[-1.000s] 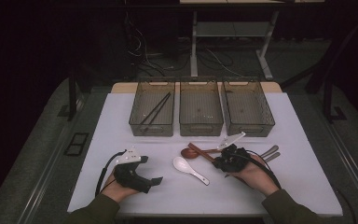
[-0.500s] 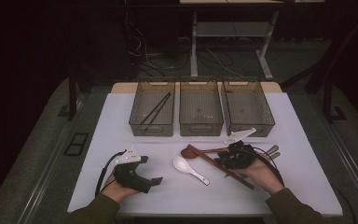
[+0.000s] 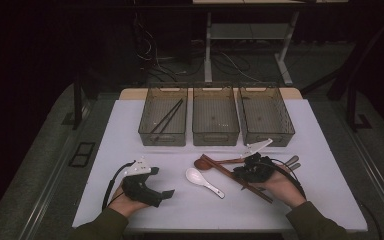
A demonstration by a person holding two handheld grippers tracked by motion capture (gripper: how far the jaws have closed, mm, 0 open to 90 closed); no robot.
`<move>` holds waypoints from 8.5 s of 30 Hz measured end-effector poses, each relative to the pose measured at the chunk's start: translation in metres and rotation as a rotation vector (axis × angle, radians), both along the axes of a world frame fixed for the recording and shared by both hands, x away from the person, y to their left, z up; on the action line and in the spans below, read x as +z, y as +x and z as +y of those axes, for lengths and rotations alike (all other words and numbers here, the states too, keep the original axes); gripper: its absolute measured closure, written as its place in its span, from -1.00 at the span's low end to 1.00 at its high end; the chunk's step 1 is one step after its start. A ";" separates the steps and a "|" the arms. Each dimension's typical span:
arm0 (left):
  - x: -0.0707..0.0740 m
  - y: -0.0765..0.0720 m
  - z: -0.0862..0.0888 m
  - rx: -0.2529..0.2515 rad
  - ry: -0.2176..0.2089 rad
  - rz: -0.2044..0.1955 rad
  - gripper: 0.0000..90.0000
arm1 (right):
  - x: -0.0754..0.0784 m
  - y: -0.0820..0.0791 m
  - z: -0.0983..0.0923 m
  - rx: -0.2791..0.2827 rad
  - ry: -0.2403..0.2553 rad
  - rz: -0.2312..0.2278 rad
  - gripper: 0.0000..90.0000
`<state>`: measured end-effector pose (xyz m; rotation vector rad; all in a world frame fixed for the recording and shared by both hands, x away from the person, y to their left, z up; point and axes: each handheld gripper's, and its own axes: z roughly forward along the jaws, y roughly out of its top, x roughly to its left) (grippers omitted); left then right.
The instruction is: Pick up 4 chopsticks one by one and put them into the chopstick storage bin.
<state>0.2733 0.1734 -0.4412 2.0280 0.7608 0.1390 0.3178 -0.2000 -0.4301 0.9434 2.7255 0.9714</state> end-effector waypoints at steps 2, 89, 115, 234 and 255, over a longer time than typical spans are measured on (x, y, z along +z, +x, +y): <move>0.000 0.000 0.000 0.000 0.000 0.000 -1.00 | -0.001 0.000 0.000 0.001 -0.001 0.003 0.76; 0.000 0.000 0.000 -0.037 -0.022 -0.039 -1.00 | 0.082 0.077 0.037 -0.145 0.308 -0.175 0.86; 0.001 -0.001 -0.001 -0.056 -0.025 -0.042 -1.00 | 0.117 0.135 0.125 -0.162 0.388 -0.227 0.86; 0.000 -0.003 -0.003 -0.067 -0.026 -0.035 -1.00 | 0.063 0.038 0.013 -0.007 0.187 -0.072 -0.05; 0.001 -0.004 -0.003 -0.070 -0.021 -0.039 -1.00 | 0.028 -0.001 -0.024 -0.039 0.061 -0.002 0.15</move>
